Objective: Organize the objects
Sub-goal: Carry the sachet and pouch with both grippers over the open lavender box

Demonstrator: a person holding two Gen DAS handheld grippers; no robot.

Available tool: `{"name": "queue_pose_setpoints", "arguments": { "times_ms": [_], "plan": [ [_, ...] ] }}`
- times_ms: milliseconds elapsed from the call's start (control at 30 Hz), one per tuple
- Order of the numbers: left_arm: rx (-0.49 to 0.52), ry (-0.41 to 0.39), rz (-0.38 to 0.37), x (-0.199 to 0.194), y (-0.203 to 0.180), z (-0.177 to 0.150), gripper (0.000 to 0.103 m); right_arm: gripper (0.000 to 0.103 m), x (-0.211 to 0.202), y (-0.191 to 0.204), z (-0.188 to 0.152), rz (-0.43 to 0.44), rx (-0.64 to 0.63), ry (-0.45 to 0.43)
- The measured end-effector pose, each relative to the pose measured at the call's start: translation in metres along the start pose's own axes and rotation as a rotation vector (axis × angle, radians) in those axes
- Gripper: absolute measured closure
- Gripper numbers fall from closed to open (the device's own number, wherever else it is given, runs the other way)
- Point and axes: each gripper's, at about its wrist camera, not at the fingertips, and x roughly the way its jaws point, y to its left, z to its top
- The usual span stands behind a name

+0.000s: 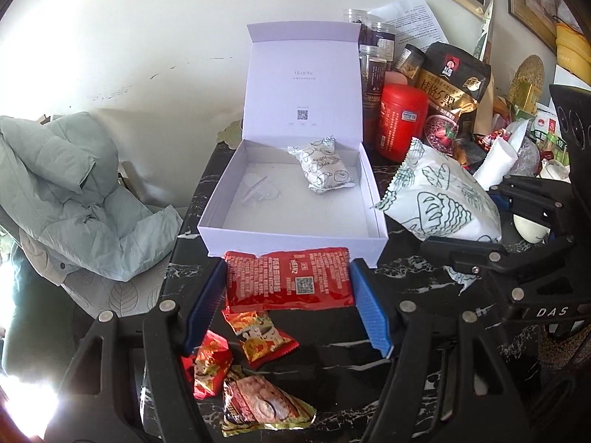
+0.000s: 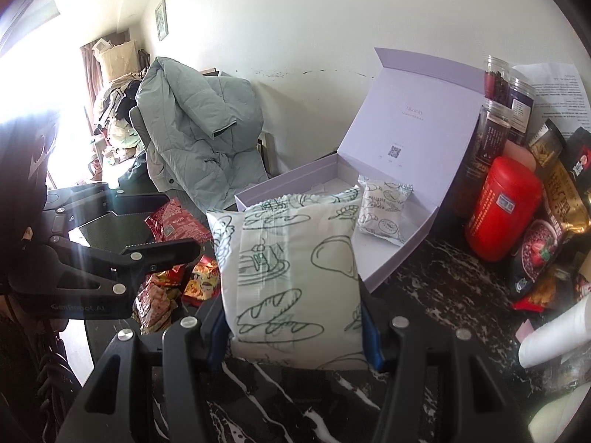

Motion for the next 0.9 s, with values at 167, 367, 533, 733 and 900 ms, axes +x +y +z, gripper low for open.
{"name": "queue_pose_setpoints", "arguments": {
  "times_ms": [167, 367, 533, 733, 900],
  "plan": [
    [0.007, -0.005, 0.016, 0.008, 0.010, 0.019, 0.036, 0.045, 0.007, -0.005, 0.022, -0.005, -0.017, -0.025],
    [0.028, -0.016, 0.026, 0.018, 0.019, 0.038, 0.036, 0.045, 0.019, -0.013, 0.039, -0.001, -0.022, -0.032],
    [0.032, -0.016, 0.039, 0.028, 0.026, 0.053, 0.036, 0.045, 0.030, -0.022, 0.052, 0.007, -0.016, -0.027],
    [0.056, -0.014, 0.036, 0.046, 0.030, 0.071, 0.036, 0.045, 0.043, -0.033, 0.068, -0.006, -0.014, -0.022],
    [0.068, 0.002, 0.026, 0.060, 0.037, 0.089, 0.036, 0.045, 0.050, -0.042, 0.083, -0.012, -0.029, -0.037]
  ]
}}
